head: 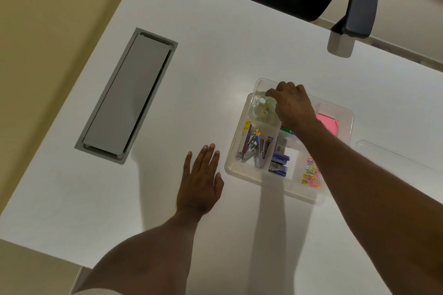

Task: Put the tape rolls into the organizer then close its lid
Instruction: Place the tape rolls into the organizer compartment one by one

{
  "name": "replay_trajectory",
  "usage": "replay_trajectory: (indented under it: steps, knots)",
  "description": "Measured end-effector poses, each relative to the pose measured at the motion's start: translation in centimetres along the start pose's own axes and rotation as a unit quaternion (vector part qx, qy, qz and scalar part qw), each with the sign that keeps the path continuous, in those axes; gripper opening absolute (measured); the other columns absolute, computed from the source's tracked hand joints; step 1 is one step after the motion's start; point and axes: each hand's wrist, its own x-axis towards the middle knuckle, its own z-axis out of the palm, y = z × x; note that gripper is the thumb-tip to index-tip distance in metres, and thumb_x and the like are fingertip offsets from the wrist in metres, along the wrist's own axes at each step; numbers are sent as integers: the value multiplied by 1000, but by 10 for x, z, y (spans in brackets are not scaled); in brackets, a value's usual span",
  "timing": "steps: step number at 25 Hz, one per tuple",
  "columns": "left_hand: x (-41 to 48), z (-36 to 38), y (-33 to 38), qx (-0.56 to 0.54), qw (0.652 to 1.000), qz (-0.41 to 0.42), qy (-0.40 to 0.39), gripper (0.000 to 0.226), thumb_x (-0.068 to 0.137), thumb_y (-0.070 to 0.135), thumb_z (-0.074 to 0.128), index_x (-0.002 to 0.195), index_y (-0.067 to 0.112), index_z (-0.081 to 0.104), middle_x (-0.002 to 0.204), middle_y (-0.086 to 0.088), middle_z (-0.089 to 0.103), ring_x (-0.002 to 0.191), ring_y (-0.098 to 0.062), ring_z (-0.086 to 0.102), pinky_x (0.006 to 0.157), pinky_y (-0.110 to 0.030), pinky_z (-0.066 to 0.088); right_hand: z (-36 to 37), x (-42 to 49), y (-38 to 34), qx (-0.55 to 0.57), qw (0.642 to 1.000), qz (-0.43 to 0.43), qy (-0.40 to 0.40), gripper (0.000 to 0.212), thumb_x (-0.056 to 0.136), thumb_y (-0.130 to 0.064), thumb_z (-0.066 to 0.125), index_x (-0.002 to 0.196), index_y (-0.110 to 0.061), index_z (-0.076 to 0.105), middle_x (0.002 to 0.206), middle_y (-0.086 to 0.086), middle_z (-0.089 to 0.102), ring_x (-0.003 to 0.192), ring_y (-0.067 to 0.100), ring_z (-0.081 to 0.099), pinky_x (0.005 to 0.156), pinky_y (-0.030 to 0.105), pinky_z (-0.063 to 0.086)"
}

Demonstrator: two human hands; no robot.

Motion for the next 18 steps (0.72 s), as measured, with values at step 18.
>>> replay_trajectory:
  steps: [18]
  knots:
    - [-1, 2, -1, 23, 1000, -5, -1, 63, 107, 44, 38, 166, 21, 30, 177, -2, 20, 165, -21, 17, 133, -57, 17, 10, 13, -3, -55, 993, -101, -17, 47, 88, -2, 62, 132, -19, 59, 107, 16, 57, 98, 35, 56, 89, 46, 40]
